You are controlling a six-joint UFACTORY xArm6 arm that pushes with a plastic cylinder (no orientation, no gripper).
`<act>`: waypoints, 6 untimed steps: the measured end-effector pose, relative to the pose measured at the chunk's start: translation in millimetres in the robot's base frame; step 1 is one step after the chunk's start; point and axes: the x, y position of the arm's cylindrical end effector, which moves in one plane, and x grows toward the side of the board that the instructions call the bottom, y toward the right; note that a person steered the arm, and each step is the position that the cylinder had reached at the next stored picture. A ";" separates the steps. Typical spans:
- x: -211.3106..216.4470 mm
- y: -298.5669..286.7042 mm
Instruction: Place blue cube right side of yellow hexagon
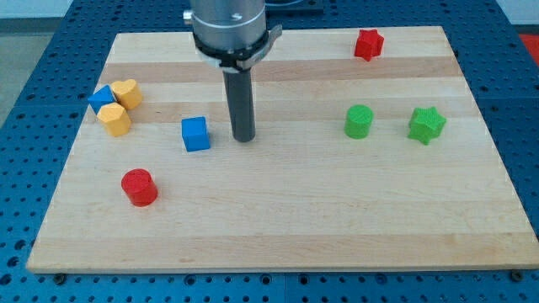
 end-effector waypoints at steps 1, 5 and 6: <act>8.6 -42.0; -27.5 -76.1; -27.5 -83.6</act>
